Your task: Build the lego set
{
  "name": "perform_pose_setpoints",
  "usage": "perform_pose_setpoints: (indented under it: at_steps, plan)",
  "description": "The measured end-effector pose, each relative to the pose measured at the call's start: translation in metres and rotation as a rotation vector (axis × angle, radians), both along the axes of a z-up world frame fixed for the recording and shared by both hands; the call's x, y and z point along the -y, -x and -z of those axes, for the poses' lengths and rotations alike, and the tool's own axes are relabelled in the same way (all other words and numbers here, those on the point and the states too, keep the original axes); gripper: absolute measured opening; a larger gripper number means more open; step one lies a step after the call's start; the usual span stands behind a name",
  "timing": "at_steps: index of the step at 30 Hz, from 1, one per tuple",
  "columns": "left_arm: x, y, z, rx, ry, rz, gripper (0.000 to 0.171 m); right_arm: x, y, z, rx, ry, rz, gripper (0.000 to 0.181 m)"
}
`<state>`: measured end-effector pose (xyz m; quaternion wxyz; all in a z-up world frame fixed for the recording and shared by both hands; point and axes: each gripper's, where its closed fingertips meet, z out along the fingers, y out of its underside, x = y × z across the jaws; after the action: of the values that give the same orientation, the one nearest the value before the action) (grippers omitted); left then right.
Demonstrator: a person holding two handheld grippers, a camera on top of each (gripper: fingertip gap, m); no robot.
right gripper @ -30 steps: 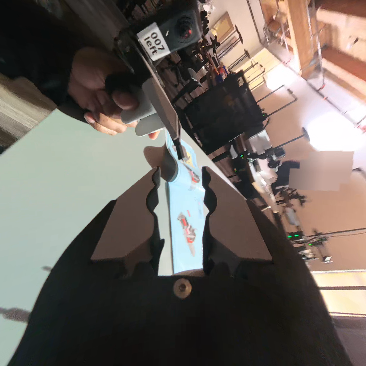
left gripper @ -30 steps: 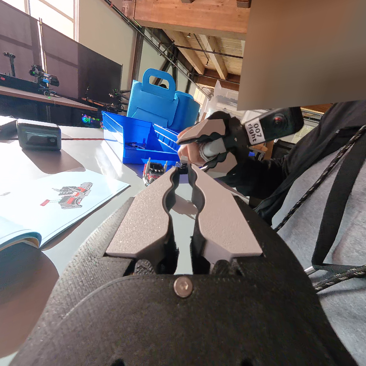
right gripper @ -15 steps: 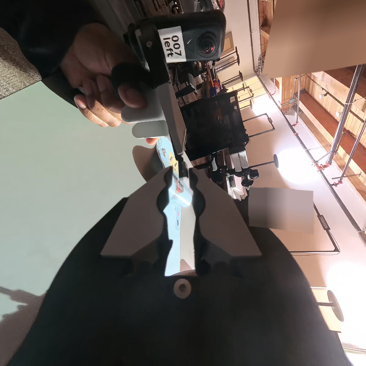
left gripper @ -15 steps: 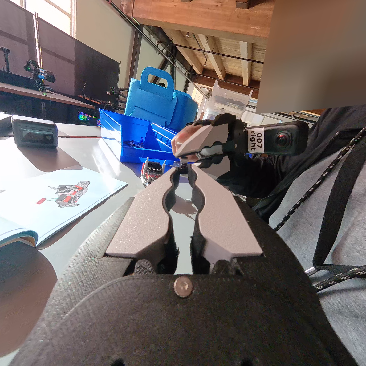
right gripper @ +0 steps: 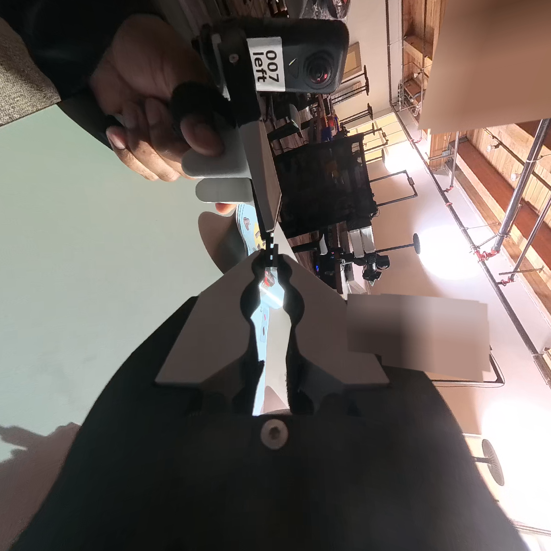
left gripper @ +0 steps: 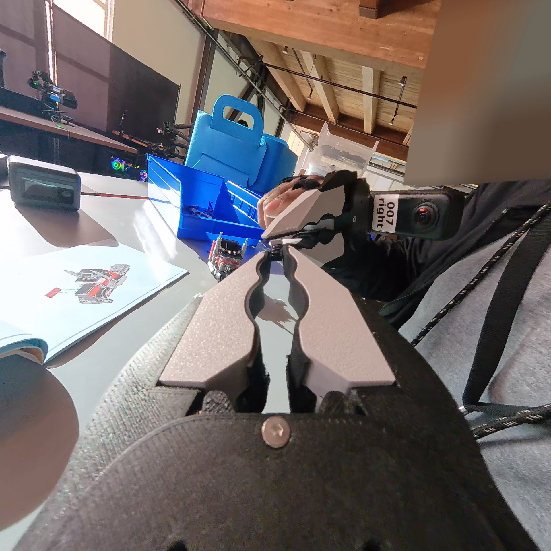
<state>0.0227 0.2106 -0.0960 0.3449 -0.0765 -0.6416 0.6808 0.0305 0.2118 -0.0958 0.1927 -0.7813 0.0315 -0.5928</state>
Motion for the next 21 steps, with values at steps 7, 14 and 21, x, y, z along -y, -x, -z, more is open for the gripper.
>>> perform_pose_setpoints:
  at_steps: [7,14,21]
  plan:
    - [0.0025,0.0004,0.0027,0.013,-0.019,-0.011,0.009,0.0015,0.0008,0.0039,-0.032,0.051,-0.001,0.007]
    - [0.0030,-0.0009,0.0026,0.006,-0.022,-0.015,0.009,0.0024,-0.0001,0.0046,-0.066,0.035,0.014,0.007]
    - [0.0044,-0.0055,0.0028,-0.022,-0.034,-0.030,0.009,0.0037,-0.0037,0.0042,-0.079,-0.120,0.024,0.012]
